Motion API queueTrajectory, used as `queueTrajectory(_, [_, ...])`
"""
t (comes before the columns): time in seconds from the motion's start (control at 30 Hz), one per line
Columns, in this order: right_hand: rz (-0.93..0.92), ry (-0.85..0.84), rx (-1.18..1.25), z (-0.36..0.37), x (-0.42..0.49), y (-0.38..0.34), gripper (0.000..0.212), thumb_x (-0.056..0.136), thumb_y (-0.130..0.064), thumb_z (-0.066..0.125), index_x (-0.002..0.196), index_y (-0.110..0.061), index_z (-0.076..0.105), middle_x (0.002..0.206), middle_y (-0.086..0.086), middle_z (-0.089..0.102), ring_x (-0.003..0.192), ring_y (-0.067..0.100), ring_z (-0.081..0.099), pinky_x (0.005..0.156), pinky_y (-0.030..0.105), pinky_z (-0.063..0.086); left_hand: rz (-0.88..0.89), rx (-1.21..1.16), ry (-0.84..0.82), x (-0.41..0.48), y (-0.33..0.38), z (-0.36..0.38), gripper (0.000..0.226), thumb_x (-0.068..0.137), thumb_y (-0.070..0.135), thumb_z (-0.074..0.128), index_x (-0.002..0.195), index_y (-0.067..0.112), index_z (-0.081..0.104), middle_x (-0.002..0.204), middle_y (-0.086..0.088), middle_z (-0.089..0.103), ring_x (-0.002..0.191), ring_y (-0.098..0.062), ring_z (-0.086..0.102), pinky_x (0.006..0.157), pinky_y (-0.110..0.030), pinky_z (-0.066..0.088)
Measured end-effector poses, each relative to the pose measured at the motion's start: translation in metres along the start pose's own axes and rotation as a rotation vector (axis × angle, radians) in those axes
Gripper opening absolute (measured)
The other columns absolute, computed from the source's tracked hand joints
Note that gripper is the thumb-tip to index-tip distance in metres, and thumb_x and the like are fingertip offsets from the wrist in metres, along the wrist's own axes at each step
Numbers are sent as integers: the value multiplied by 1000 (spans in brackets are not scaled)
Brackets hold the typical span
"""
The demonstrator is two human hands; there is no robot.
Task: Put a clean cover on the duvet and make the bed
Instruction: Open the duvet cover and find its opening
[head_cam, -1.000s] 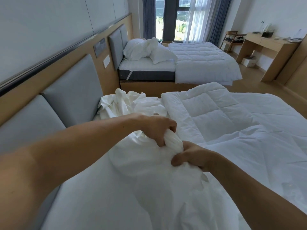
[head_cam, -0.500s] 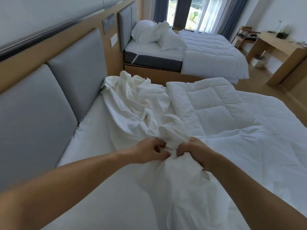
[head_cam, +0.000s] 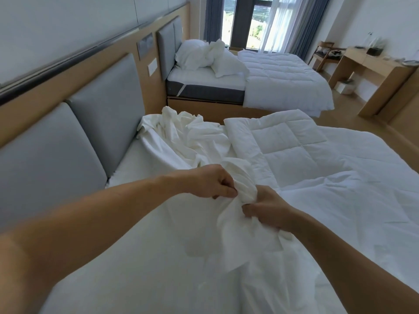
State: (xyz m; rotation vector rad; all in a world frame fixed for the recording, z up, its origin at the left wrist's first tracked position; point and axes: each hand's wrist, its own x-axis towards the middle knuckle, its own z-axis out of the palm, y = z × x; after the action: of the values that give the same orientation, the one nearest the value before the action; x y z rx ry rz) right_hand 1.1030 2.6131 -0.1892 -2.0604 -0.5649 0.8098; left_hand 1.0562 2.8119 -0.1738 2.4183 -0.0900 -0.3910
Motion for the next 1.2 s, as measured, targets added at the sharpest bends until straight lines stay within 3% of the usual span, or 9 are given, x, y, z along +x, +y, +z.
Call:
queueTrajectory(0.13, [38,-97,106,-6,-9,7,29,76,-2,68,103,-14,71,94,6,74,78,13,70,70,25,58,70,268,18,1,17,6,19,88,25,65,75,14,72,60,8,61,54,-5,52,66,-29,52])
queueTrajectory(0.3, [77,-115,129,-11,-12,7,35,76,5,61,102,-16,72,96,8,76,85,21,73,72,32,60,47,334,101,3,30,6,26,81,28,68,56,32,61,54,19,53,58,-2,50,67,-28,50])
queueTrajectory(0.43, [125,-123,92,-14,-13,0,29,73,-9,74,101,-17,72,99,9,76,92,27,73,83,41,61,41,346,48,3,35,2,20,84,29,67,64,31,67,57,19,56,59,-1,52,67,-27,50])
queueTrajectory(0.53, [97,-112,72,-17,-13,-3,28,71,-21,86,98,-19,76,93,1,77,87,19,74,75,31,59,59,340,87,6,37,3,17,86,32,66,70,29,69,63,18,58,64,-4,54,74,-33,54])
queueTrajectory(0.67, [100,12,-23,-20,-11,3,24,67,-9,79,90,-12,76,91,10,76,83,26,73,76,41,61,105,397,113,15,41,1,19,91,38,64,89,23,75,77,12,66,77,-12,58,77,-33,52])
queueTrajectory(0.77, [109,-54,22,-27,-13,6,24,72,0,71,95,-9,75,89,11,76,79,23,72,73,35,61,201,453,185,18,39,7,20,93,40,63,96,25,77,87,9,71,87,-13,56,77,-30,47])
queueTrajectory(0.93, [158,-83,207,-28,-12,20,39,61,2,66,99,-5,73,95,17,74,88,33,72,82,45,60,192,229,344,20,22,27,18,84,41,75,92,25,75,81,17,65,70,-1,52,67,-16,38])
queueTrajectory(1.1, [142,8,372,-18,-3,26,29,77,14,56,97,0,70,84,15,71,75,28,69,70,41,57,19,24,507,13,-7,47,25,83,36,74,73,25,54,67,14,56,63,-5,52,62,-20,41])
queueTrajectory(1.2, [136,-3,416,-18,1,27,25,74,11,58,94,1,70,80,14,72,71,27,70,63,34,55,-75,-115,296,3,-35,66,17,85,35,73,77,21,67,75,12,66,66,-1,56,68,-21,46])
